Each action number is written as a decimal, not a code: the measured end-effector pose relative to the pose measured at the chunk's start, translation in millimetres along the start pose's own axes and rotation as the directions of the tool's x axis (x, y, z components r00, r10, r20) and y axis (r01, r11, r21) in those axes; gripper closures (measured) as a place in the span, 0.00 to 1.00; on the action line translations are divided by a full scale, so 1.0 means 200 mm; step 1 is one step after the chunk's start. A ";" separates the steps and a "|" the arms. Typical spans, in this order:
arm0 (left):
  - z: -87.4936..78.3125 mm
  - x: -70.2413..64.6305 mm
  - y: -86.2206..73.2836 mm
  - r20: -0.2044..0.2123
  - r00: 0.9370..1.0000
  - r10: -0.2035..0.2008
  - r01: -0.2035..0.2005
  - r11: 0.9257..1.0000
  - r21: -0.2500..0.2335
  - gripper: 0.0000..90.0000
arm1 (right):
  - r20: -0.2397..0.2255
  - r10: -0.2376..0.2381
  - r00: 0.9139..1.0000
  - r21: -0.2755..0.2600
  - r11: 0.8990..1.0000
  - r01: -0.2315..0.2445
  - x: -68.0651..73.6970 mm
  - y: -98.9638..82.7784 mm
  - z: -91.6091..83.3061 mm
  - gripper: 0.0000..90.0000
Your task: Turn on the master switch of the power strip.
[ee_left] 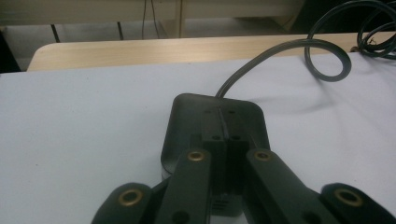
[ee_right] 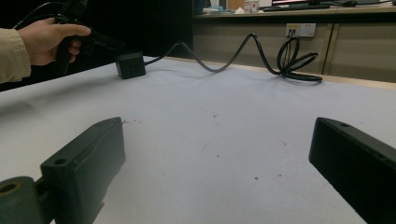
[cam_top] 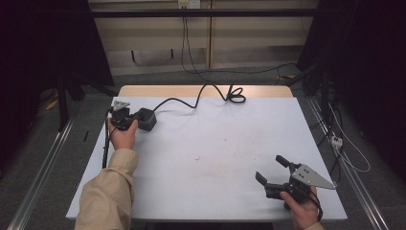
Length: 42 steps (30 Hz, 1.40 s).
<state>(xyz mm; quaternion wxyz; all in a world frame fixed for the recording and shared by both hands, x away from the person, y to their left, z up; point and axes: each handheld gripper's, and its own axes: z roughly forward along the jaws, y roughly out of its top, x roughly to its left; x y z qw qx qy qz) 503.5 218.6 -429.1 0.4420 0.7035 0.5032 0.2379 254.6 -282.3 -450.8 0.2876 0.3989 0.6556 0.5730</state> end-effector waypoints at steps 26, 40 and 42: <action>0.00 0.00 0.00 0.000 1.000 -0.013 0.013 1.000 0.008 1.00 | -0.002 0.006 1.000 -0.002 1.000 -0.006 0.00 0.00 0.00 0.03; 0.00 0.00 0.00 -0.009 1.000 -0.005 0.005 1.000 0.004 1.00 | -0.006 0.004 1.000 0.000 1.000 -0.004 0.00 0.00 0.00 0.03; 0.00 -0.01 0.00 -0.011 1.000 -0.005 0.005 1.000 0.007 1.00 | -0.005 0.003 1.000 -0.001 1.000 -0.003 0.00 0.00 0.00 0.03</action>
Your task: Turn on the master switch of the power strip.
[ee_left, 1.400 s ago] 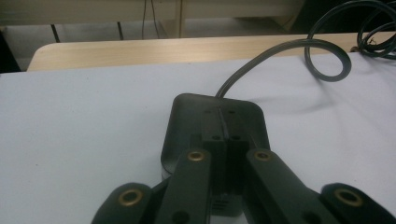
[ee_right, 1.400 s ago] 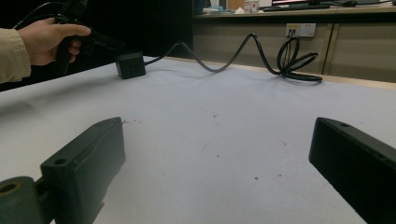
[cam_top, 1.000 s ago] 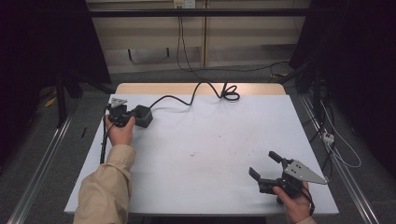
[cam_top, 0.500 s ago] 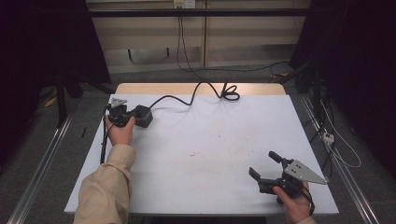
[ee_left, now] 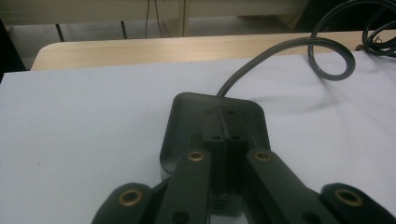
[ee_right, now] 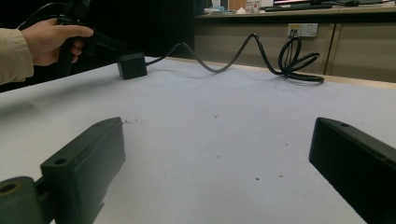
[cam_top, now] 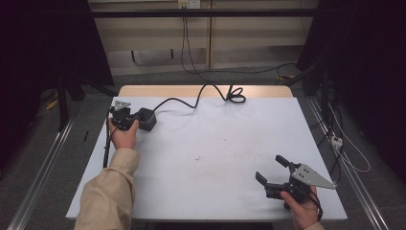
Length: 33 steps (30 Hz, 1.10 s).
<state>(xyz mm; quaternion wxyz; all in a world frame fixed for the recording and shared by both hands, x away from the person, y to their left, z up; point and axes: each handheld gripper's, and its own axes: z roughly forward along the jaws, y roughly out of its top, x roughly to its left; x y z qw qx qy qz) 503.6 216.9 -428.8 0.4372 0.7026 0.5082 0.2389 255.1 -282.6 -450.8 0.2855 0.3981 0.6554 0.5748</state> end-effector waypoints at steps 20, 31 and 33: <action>0.00 0.01 0.00 0.012 1.000 -0.016 0.016 1.000 -0.006 1.00 | -0.003 -0.004 1.000 -0.002 1.000 0.004 0.00 0.00 0.01 0.03; 0.01 0.02 0.00 0.015 0.999 -0.037 0.038 0.999 -0.022 1.00 | 0.000 -0.003 1.000 0.000 1.000 0.003 0.00 0.00 0.00 0.03; 0.00 0.02 0.00 0.016 0.999 -0.037 0.038 0.999 -0.018 1.00 | 0.000 -0.004 1.000 0.000 1.000 0.004 0.00 0.00 0.00 0.03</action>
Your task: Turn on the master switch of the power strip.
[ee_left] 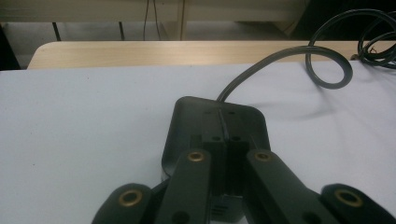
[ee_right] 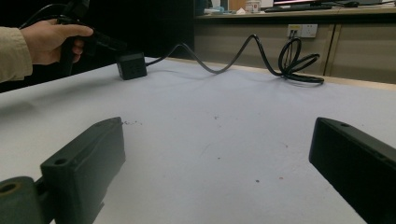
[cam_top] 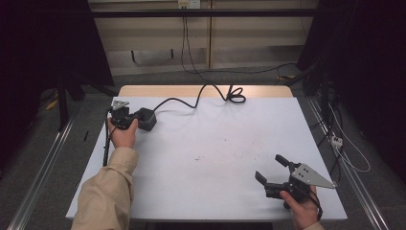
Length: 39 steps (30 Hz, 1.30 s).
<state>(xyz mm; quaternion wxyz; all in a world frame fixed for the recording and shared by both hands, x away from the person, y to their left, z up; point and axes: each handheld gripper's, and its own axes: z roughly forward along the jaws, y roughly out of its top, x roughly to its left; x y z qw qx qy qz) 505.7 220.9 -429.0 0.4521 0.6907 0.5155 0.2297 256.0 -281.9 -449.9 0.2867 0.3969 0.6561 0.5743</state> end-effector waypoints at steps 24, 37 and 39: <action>-0.11 -0.08 0.06 0.126 0.991 -0.055 0.057 0.998 -0.016 0.34 | -0.005 0.005 1.000 0.007 1.000 -0.005 0.00 0.00 0.05 0.03; -0.21 -0.20 0.05 0.234 0.972 0.004 0.001 1.000 -0.021 0.17 | -0.015 0.003 1.000 0.012 1.000 -0.002 0.00 0.01 0.05 0.03; -0.23 -0.21 0.03 0.255 0.967 -0.001 0.009 0.999 -0.031 0.17 | -0.014 0.003 1.000 0.011 1.000 -0.003 0.00 0.01 0.05 0.03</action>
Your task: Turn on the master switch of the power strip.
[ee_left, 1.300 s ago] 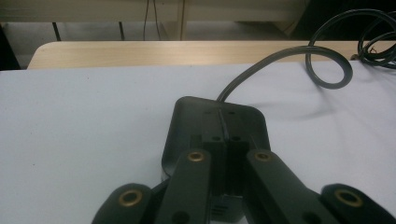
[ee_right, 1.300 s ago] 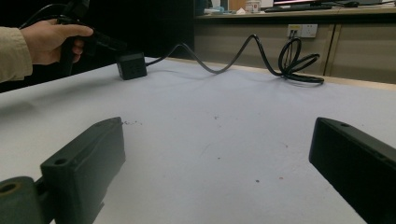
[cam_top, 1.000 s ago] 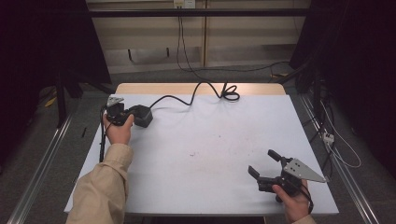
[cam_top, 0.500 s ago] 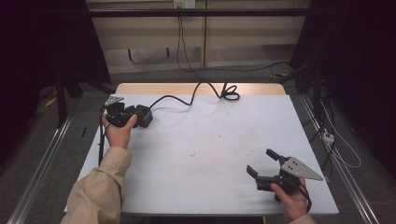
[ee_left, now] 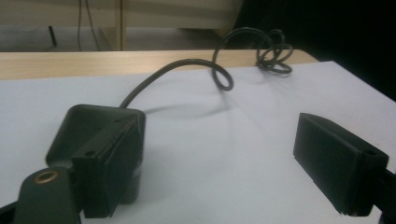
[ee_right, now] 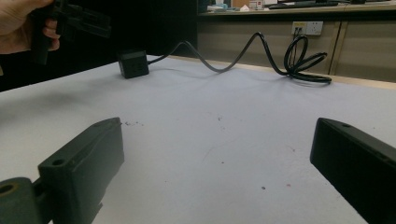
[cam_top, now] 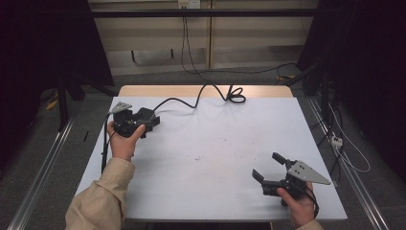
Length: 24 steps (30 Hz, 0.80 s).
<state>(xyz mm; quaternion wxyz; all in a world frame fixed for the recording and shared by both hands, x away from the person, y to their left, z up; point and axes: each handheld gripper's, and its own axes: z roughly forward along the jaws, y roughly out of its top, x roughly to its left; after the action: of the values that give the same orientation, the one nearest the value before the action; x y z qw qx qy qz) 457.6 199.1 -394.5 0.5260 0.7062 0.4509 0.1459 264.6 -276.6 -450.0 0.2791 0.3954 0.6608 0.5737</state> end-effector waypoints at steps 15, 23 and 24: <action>-0.14 -0.07 -0.14 0.085 0.995 0.050 -0.050 0.999 -0.005 0.11 | 0.004 0.003 1.000 0.004 1.000 -0.003 0.00 0.00 -0.01 0.03; -0.20 -0.09 -0.20 0.095 0.992 0.081 -0.082 0.997 0.011 0.11 | 0.005 0.001 1.000 0.006 1.000 -0.001 0.00 0.00 -0.01 0.02; -0.21 -0.09 -0.21 0.097 0.992 0.082 -0.083 0.996 0.011 0.11 | 0.005 0.001 1.000 0.007 1.000 -0.001 0.00 0.00 0.00 0.02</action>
<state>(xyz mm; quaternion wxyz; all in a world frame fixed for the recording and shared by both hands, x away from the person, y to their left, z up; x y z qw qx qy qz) 398.8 211.4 -409.7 0.5354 0.7344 0.3965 0.1297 263.2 -276.4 -450.4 0.2790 0.3980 0.6619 0.5707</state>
